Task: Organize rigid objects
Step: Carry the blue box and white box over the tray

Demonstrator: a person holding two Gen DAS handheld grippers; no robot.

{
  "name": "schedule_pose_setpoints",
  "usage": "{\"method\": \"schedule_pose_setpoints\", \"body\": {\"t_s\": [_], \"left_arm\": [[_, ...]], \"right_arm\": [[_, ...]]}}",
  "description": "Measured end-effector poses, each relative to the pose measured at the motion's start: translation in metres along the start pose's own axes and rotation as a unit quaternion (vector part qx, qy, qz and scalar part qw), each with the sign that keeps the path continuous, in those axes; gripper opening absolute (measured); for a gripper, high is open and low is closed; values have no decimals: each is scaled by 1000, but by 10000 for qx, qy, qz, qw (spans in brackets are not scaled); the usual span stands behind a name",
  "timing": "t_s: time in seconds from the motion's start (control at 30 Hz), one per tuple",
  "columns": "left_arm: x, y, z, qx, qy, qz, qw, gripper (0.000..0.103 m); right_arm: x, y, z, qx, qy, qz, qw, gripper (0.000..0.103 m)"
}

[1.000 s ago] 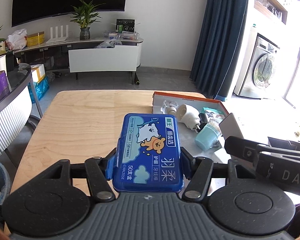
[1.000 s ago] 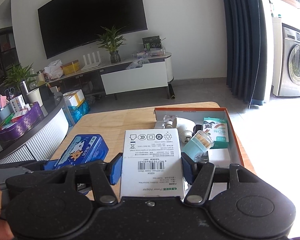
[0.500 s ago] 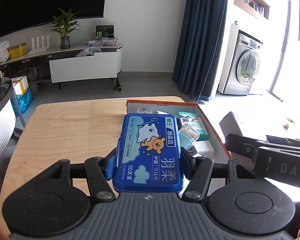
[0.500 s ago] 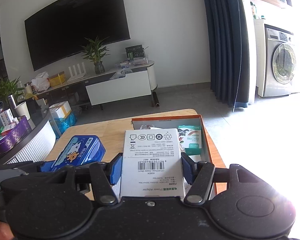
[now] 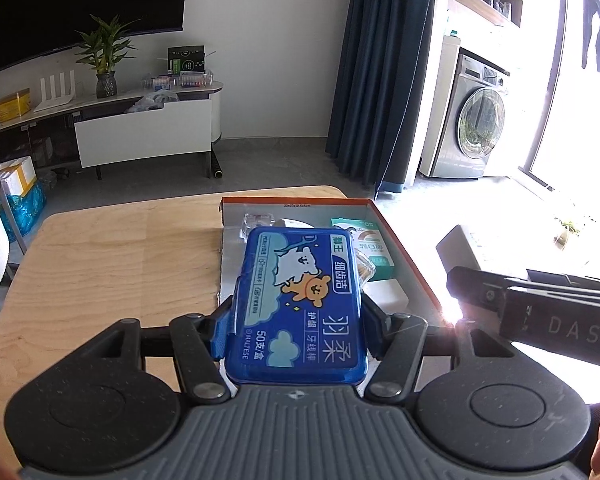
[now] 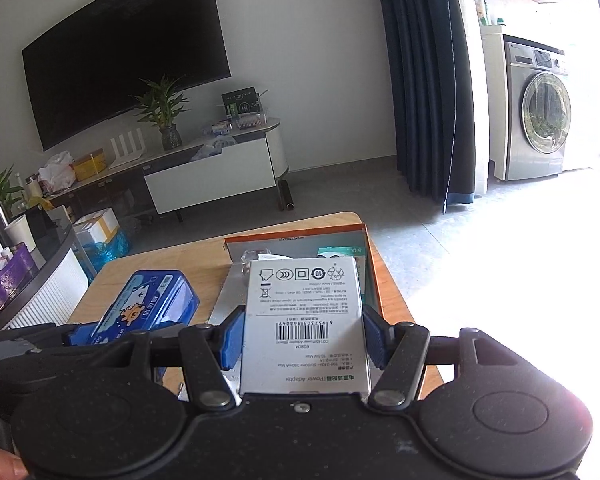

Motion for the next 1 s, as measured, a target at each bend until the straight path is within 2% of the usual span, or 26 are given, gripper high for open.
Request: {"method": "schedule_pose_setpoints", "body": {"t_s": [0.6,1.0], "left_arm": [[4,-27,1,63,7,336,9994,62],[0,-37,-2,127,-12,412,9991,62]], "right_arm": [[1,-39,-14,44,-39,344,9994,72],[-3,-47,-17,38,-71,422,9991,72]]}}
Point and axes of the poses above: each gripper's, at about its wrist camera, not at the fingertips, and y roughly against the way its jaws point, z to its left, x to its underside, the point moved 3 cm from there along -y, roughly the way its jaws point, and after that the axes turned 3 degrees about -x, right-handed, at the moved point
